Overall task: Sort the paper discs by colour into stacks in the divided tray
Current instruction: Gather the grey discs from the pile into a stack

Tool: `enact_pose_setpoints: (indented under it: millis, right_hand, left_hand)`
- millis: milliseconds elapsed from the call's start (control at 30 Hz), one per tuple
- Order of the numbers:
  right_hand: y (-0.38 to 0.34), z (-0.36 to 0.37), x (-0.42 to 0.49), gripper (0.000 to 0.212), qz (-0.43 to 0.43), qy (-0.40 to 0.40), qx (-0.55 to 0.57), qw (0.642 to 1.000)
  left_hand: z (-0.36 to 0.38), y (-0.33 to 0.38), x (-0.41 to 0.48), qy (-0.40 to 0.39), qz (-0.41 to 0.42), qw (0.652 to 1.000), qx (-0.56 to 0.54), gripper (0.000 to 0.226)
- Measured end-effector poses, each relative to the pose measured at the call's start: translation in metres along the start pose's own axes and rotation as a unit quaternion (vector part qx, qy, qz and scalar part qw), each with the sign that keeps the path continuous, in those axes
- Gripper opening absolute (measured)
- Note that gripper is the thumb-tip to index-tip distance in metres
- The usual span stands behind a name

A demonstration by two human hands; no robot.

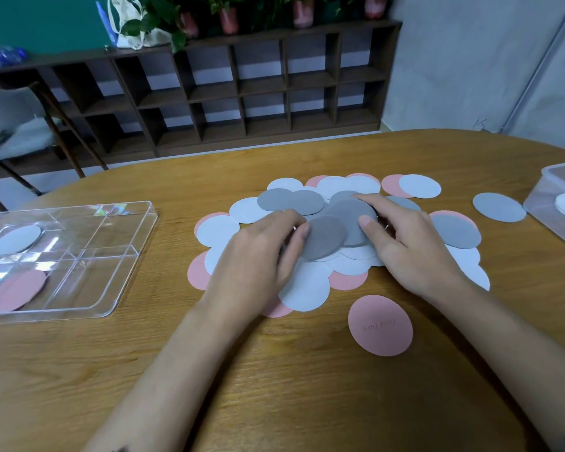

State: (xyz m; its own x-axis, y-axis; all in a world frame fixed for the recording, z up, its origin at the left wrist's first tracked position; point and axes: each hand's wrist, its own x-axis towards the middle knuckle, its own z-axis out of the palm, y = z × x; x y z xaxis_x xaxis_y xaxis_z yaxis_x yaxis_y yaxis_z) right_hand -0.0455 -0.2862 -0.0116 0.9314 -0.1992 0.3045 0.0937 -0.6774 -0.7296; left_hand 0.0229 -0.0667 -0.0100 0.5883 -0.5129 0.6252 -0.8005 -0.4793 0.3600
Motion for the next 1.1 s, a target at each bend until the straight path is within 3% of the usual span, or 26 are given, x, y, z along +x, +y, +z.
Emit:
enact_pose_setpoints:
  millis: [333, 433, 733, 800, 933, 1100]
  right_hand:
    - [-0.006, 0.005, -0.005, 0.034, -0.028, -0.052, 0.057, 0.997]
    - [-0.009, 0.008, -0.006, 0.028, -0.042, -0.072, 0.038, 0.996]
    - [-0.008, 0.007, -0.006, 0.039, -0.051, -0.045, -0.042, 0.997]
    - [-0.006, 0.004, -0.004, 0.042, -0.038, -0.033, -0.051, 0.997]
    - [-0.003, -0.001, -0.002, 0.044, -0.017, -0.013, -0.055, 0.998]
    - [-0.002, 0.001, -0.002, 0.042, -0.022, -0.026, -0.050, 0.998]
  left_hand:
    - [0.014, 0.006, -0.004, 0.049, -0.103, 0.988, -0.102, 0.007]
    - [0.015, 0.005, -0.004, 0.055, -0.115, 0.986, -0.104, 0.010]
    - [0.009, 0.000, -0.004, 0.022, -0.119, 0.991, -0.053, 0.023]
    - [0.007, -0.008, -0.003, 0.003, -0.132, 0.991, -0.011, 0.029]
    - [0.008, -0.016, -0.005, -0.112, -0.175, 0.977, 0.044, 0.051]
    - [0.006, -0.018, -0.004, -0.128, -0.168, 0.975, 0.065, 0.040]
